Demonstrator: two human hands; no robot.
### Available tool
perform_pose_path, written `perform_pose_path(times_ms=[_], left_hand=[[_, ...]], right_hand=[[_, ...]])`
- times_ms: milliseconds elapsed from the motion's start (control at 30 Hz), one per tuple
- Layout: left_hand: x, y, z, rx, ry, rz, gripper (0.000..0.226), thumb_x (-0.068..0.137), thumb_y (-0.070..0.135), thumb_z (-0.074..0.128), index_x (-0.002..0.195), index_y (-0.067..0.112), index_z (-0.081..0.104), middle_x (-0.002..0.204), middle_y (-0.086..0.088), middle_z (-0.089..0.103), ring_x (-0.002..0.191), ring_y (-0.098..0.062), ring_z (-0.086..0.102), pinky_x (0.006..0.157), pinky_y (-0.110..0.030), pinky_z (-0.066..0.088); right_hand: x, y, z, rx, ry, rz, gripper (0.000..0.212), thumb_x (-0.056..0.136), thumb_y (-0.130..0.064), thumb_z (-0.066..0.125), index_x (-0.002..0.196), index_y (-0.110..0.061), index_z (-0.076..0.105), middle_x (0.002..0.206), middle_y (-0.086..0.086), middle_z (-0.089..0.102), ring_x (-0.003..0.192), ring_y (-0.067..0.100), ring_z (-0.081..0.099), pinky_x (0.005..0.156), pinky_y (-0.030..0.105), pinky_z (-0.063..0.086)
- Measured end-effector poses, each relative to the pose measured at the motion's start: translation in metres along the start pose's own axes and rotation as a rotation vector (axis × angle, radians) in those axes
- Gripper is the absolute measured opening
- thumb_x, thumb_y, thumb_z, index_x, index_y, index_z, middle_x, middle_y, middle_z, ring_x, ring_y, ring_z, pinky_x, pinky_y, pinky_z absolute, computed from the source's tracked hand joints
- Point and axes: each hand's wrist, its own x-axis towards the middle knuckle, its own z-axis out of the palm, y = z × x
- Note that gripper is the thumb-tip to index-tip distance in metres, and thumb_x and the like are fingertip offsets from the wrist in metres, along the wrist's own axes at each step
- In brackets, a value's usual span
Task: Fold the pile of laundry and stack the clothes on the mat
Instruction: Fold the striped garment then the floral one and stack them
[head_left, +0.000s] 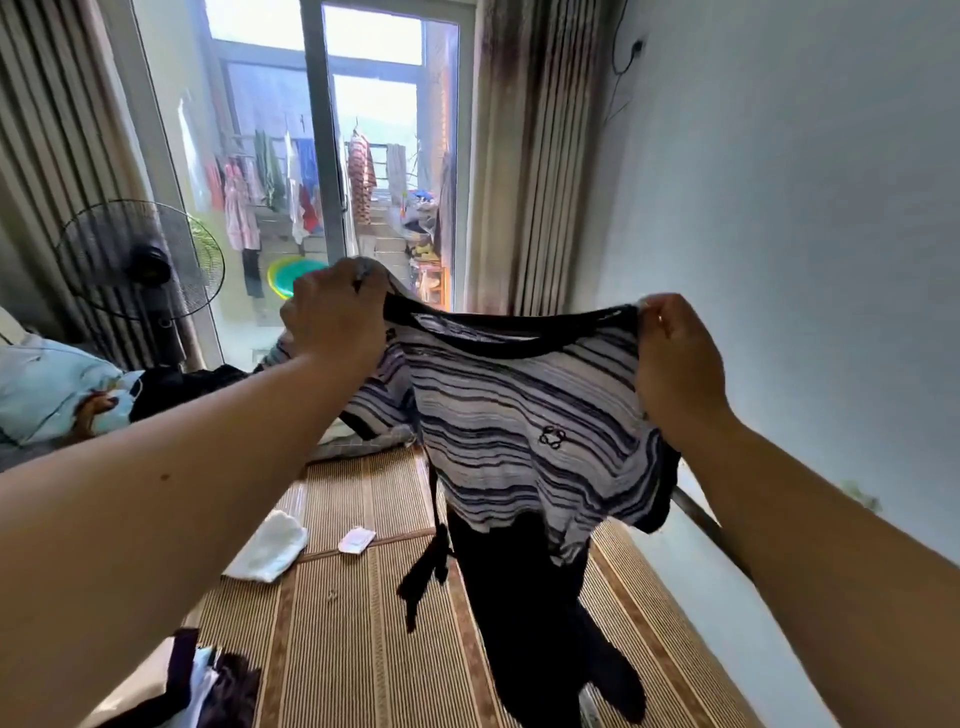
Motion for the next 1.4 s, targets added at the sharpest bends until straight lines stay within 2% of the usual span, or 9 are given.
perform_pose_path(times_ms=[200, 300, 400, 533, 800, 1000, 1067, 1200, 1400], left_hand=[[0.0, -0.035, -0.036, 0.01, -0.142, 0.622, 0.032, 0.097, 0.04, 0.049, 0.108, 0.011, 0.055, 0.09, -0.003, 0.062, 0.085, -0.029, 0.063, 0.065, -0.028, 0.037], [0.002, -0.05, -0.056, 0.196, -0.382, 0.761, 0.068, 0.077, 0.042, 0.075, 0.131, 0.026, 0.036, 0.099, -0.013, 0.071, 0.091, -0.034, 0.068, 0.074, -0.03, 0.046], [0.008, -0.057, -0.069, 0.449, -0.413, 0.72, 0.073, 0.081, 0.039, 0.074, 0.143, 0.033, 0.035, 0.104, -0.014, 0.071, 0.094, -0.032, 0.066, 0.08, -0.035, 0.048], [0.023, -0.064, -0.091, 0.466, -0.415, 0.611, 0.013, 0.083, 0.032, 0.073, 0.085, 0.024, 0.063, 0.074, 0.005, 0.062, 0.077, -0.021, 0.061, 0.062, -0.028, 0.037], [0.057, -0.085, -0.132, -0.559, -0.771, 0.216, 0.079, 0.037, 0.059, 0.093, 0.1, 0.019, 0.068, 0.1, -0.017, 0.071, 0.081, -0.031, 0.069, 0.073, -0.044, 0.059], [0.034, -0.073, -0.076, -0.104, -0.819, 0.171, 0.058, 0.059, 0.058, 0.084, 0.095, 0.015, 0.068, 0.089, -0.011, 0.074, 0.082, -0.034, 0.071, 0.077, -0.037, 0.056], [0.026, -0.078, -0.038, 0.123, -0.747, 0.17, 0.035, 0.081, 0.046, 0.073, 0.093, 0.015, 0.062, 0.085, -0.005, 0.07, 0.079, -0.025, 0.066, 0.072, -0.023, 0.048], [0.013, -0.102, 0.046, 0.347, -0.733, 0.099, 0.032, 0.089, 0.043, 0.065, 0.1, 0.013, 0.062, 0.097, -0.011, 0.066, 0.089, -0.026, 0.06, 0.076, -0.029, 0.045], [-0.018, -0.159, 0.184, 0.374, -0.668, -0.12, 0.025, 0.093, 0.038, 0.06, 0.096, 0.014, 0.056, 0.11, -0.016, 0.063, 0.093, -0.026, 0.053, 0.071, -0.03, 0.033]], right_hand=[[0.017, -0.031, -0.05, -0.568, -0.439, -0.347, 0.056, 0.059, -0.068, 0.073, 0.089, -0.026, 0.051, 0.069, -0.012, 0.051, 0.064, 0.008, 0.049, 0.057, 0.019, 0.033], [0.023, -0.039, -0.069, -0.895, -0.492, -0.379, 0.036, 0.069, -0.05, 0.079, 0.08, -0.024, 0.058, 0.072, -0.001, 0.058, 0.077, 0.025, 0.057, 0.06, 0.034, 0.023], [0.021, -0.046, -0.085, -0.756, -0.4, -0.291, 0.024, 0.077, -0.027, 0.076, 0.061, -0.019, 0.06, 0.061, 0.002, 0.06, 0.066, 0.021, 0.057, 0.055, 0.032, 0.032], [0.013, -0.053, -0.094, -0.372, -0.277, -0.133, 0.02, 0.087, -0.028, 0.067, 0.072, -0.016, 0.062, 0.072, 0.004, 0.063, 0.068, 0.022, 0.055, 0.064, 0.031, 0.042], [0.035, -0.076, -0.127, -0.186, -0.312, -0.059, 0.008, 0.084, -0.04, 0.068, 0.079, -0.036, 0.073, 0.069, -0.017, 0.071, 0.054, -0.005, 0.062, 0.058, 0.018, 0.047], [0.067, -0.023, -0.086, -0.44, -0.59, 0.094, 0.02, 0.076, -0.053, 0.072, 0.074, -0.033, 0.072, 0.067, -0.015, 0.07, 0.063, -0.004, 0.062, 0.062, 0.022, 0.04], [0.073, 0.021, -0.06, -0.467, -0.67, 0.162, 0.023, 0.077, -0.047, 0.075, 0.078, -0.024, 0.072, 0.067, -0.011, 0.071, 0.07, 0.003, 0.064, 0.063, 0.022, 0.044], [0.074, 0.116, -0.007, -0.433, -0.781, 0.278, 0.023, 0.076, -0.03, 0.081, 0.084, -0.011, 0.071, 0.084, 0.01, 0.072, 0.081, 0.025, 0.067, 0.081, 0.035, 0.052], [0.068, 0.254, 0.073, -0.484, -0.815, 0.309, 0.027, 0.08, -0.034, 0.078, 0.065, -0.021, 0.059, 0.067, -0.002, 0.057, 0.064, 0.015, 0.053, 0.053, 0.026, 0.034]])
